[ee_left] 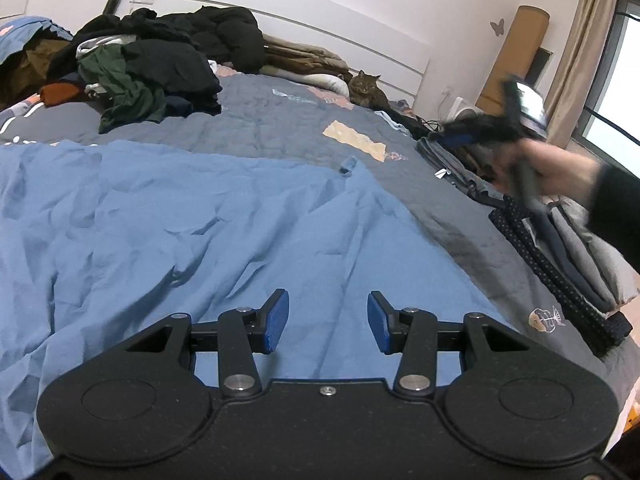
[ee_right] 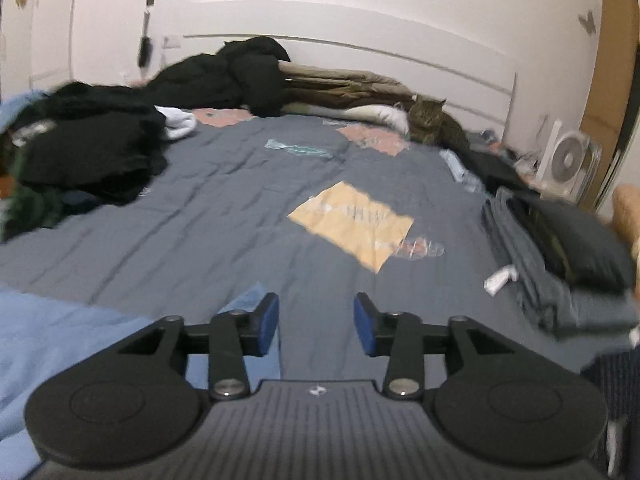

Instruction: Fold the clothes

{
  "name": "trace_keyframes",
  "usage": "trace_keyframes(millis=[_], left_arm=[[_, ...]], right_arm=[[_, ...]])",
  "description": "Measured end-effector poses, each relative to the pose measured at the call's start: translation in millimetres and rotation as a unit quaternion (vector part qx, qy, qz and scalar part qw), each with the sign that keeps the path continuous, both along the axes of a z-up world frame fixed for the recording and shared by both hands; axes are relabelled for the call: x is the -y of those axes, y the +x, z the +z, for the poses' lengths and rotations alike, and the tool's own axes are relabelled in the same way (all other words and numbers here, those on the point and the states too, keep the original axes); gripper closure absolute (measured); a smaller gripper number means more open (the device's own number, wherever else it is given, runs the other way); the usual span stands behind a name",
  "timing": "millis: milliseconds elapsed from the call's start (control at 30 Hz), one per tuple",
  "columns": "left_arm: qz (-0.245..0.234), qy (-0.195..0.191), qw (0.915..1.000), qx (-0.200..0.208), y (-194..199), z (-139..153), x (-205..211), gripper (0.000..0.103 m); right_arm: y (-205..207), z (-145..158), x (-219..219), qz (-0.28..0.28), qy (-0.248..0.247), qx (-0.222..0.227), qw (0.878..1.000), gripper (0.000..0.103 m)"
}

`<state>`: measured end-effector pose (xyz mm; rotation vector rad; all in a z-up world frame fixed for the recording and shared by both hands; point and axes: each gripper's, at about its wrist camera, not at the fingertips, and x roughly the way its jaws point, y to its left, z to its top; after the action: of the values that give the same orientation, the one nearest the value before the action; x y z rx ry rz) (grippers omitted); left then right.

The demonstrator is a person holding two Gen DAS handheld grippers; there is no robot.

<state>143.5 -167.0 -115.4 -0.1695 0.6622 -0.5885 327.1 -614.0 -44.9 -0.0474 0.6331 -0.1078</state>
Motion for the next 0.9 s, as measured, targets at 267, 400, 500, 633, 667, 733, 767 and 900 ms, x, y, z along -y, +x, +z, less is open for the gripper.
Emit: trace_keyframes(millis=[267, 400, 500, 633, 667, 733, 767, 900], left_arm=[[-0.013, -0.017, 0.9996, 0.017, -9.2, 11.5, 9.0, 0.059], [-0.027, -0.012, 0.9992, 0.026, -16.9, 13.1, 20.7, 0.059], [-0.038, -0.014, 0.9987, 0.031, -24.5, 13.6, 28.4, 0.059], [-0.065, -0.042, 0.9968, 0.022, -34.3, 12.3, 38.1, 0.059], [-0.075, -0.042, 0.9961, 0.020, -37.4, 10.4, 43.0, 0.059], [-0.096, -0.035, 0.9946, 0.019, -44.0, 6.4, 53.5, 0.059], [-0.105, -0.026, 0.9939, 0.021, -47.7, 4.0, 58.9, 0.059], [-0.130, -0.003, 0.9913, 0.021, -58.0, -6.6, 72.1, 0.059]], right_arm=[[-174.4, -27.3, -2.6, -0.010, 0.145, -0.065, 0.987, 0.053], [-244.8, -52.1, -3.2, -0.070, 0.236, -0.054, 0.968, 0.052], [-280.9, -72.4, -4.6, -0.105, 0.307, -0.045, 0.945, 0.052], [-311.0, -96.5, -8.3, -0.136, 0.384, -0.029, 0.913, 0.051], [-313.9, -101.7, -8.6, -0.141, 0.397, -0.029, 0.907, 0.051], [-315.8, -111.1, -8.6, -0.148, 0.416, -0.033, 0.897, 0.050], [-316.1, -115.9, -8.8, -0.151, 0.421, -0.037, 0.893, 0.049], [-316.0, -132.9, -8.5, -0.168, 0.428, -0.047, 0.887, 0.049]])
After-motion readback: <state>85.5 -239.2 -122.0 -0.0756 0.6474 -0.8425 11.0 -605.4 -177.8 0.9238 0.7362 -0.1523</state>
